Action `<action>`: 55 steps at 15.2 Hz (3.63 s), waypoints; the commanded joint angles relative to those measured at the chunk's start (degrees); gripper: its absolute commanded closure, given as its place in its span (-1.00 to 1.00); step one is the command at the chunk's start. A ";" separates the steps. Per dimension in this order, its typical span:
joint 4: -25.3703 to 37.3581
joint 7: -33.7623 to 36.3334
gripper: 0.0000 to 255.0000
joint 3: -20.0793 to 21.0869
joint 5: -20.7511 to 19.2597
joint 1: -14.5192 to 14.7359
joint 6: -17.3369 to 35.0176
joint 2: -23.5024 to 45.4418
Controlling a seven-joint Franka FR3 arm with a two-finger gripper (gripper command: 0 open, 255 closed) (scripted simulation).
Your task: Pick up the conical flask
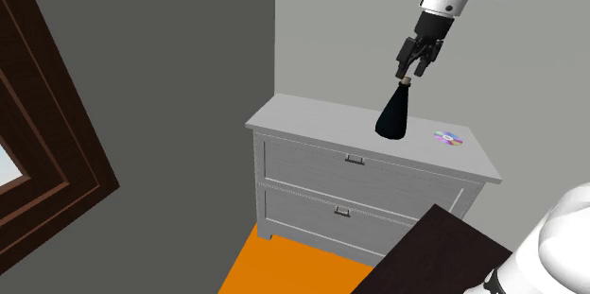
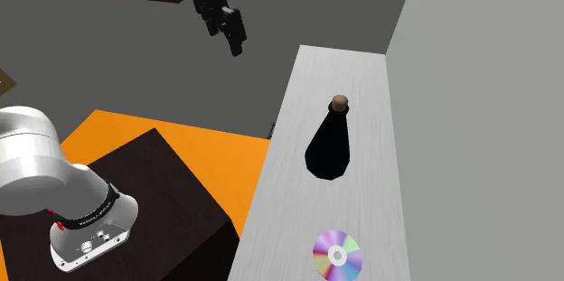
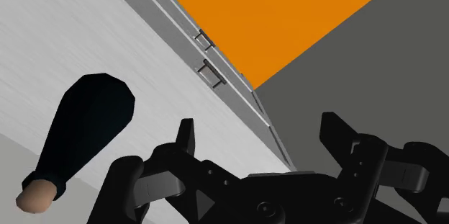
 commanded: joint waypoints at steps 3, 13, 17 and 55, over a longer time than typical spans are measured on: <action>5.10 -5.28 -1.00 -4.19 0.59 -0.79 0.62 6.97; 23.23 -18.87 -1.00 -12.83 7.06 -4.31 -1.42 27.82; 33.37 -23.90 -1.00 -14.78 11.29 -7.58 -4.25 37.76; 51.15 -26.38 1.00 -15.24 15.32 -12.70 -14.03 47.78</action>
